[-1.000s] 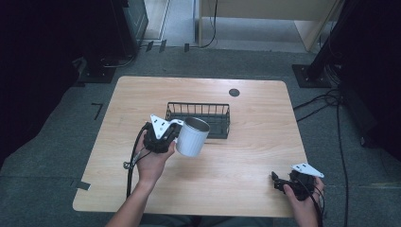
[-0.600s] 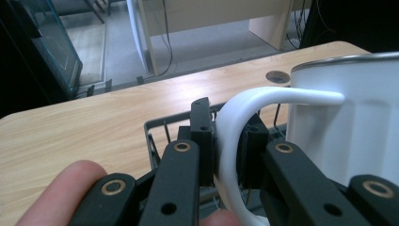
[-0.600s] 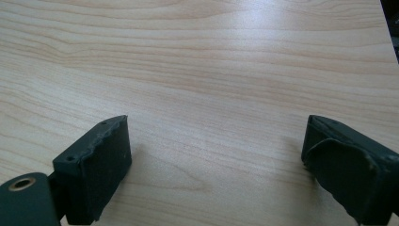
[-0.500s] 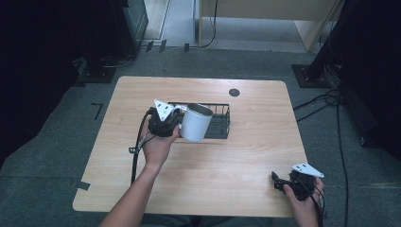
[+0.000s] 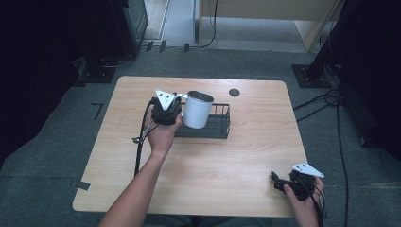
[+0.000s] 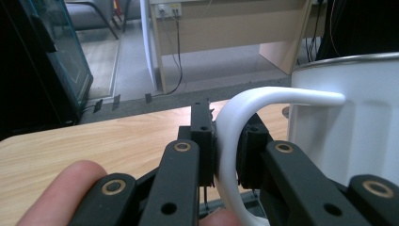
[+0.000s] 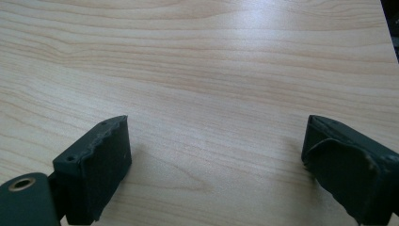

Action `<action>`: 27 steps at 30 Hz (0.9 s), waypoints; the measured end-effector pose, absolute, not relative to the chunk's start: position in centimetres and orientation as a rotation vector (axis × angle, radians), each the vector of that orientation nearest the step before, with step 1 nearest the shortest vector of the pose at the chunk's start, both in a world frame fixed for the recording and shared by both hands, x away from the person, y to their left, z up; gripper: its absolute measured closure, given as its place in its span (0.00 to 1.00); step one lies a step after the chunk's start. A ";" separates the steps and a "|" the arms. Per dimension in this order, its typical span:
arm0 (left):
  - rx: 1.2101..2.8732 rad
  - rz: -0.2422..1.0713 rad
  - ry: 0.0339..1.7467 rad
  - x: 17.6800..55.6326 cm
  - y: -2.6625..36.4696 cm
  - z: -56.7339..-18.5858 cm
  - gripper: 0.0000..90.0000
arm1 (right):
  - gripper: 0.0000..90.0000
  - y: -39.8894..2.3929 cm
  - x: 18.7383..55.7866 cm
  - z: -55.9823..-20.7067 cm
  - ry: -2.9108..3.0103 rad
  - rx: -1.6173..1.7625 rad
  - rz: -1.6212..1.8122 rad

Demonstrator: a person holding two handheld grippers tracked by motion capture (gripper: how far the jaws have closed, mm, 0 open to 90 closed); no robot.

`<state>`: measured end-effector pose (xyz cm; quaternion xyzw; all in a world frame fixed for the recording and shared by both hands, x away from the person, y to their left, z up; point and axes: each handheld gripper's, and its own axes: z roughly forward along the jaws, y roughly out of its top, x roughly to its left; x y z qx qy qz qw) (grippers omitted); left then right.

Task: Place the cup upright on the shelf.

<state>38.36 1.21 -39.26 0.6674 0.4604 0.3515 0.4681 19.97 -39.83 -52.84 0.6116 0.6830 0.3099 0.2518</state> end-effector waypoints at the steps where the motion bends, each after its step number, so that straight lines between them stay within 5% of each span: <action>1: 1.633 0.869 1.130 38.5 1.1 -39.3 0.91 | 0.09 -39.8 20.0 -52.8 1.858 1.664 0.843; 27: 1.599 1.085 1.071 40.7 -0.9 -42.0 0.90 | 0.09 -39.9 20.0 -52.8 1.858 1.664 0.847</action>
